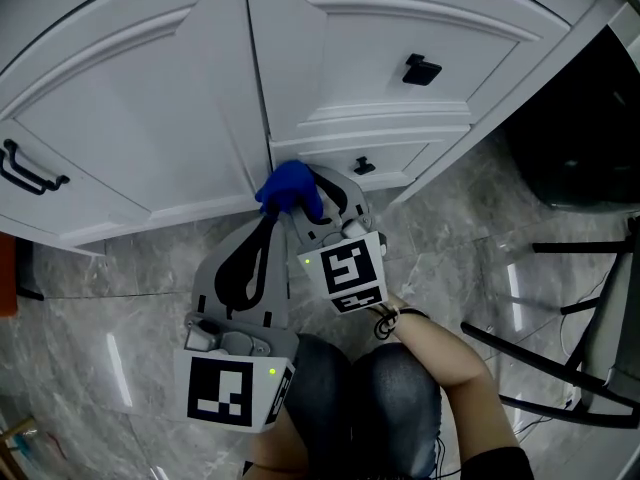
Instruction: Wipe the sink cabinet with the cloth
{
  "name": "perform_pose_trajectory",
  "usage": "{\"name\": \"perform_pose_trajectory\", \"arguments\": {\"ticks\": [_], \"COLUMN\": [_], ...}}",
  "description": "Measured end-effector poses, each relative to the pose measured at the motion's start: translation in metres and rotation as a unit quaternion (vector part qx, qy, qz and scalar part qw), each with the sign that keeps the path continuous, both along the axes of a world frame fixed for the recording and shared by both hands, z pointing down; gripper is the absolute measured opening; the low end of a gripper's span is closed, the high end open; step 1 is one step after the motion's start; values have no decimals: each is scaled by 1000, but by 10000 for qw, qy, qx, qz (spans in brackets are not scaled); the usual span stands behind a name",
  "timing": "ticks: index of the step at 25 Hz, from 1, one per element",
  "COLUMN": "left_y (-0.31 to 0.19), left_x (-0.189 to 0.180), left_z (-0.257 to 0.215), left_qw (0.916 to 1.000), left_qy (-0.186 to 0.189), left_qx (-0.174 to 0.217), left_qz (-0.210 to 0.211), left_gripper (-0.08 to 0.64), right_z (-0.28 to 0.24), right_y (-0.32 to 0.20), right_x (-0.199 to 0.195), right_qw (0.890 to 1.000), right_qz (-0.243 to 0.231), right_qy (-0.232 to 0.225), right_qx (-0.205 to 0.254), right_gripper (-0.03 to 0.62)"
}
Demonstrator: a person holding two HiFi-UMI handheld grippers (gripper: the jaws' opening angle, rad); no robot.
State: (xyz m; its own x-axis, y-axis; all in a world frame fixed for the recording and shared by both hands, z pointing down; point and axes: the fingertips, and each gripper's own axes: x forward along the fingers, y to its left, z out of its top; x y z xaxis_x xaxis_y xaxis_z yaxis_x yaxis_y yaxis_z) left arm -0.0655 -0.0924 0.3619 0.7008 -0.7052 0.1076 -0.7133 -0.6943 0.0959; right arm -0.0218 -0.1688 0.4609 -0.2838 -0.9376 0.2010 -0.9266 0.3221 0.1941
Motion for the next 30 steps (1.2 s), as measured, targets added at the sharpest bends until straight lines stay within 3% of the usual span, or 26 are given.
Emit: {"name": "perform_pose_trajectory", "arguments": {"ticks": [5, 14, 30], "left_y": [2, 3, 2], "left_x": [4, 8, 18], "left_z": [1, 0, 5], "left_qw": [9999, 9999, 9998], "left_qy": [60, 96, -4], "left_qx": [-30, -37, -55], "left_qz": [74, 138, 166], "left_gripper": [3, 3, 3], "right_z": [0, -1, -20], "right_y": [0, 1, 19], "right_x": [6, 51, 87], "right_qw": [10000, 9977, 9944], "right_qz": [-8, 662, 979], "right_qy": [87, -73, -369], "right_qx": [-46, -111, 124], "right_gripper": [117, 115, 115]}}
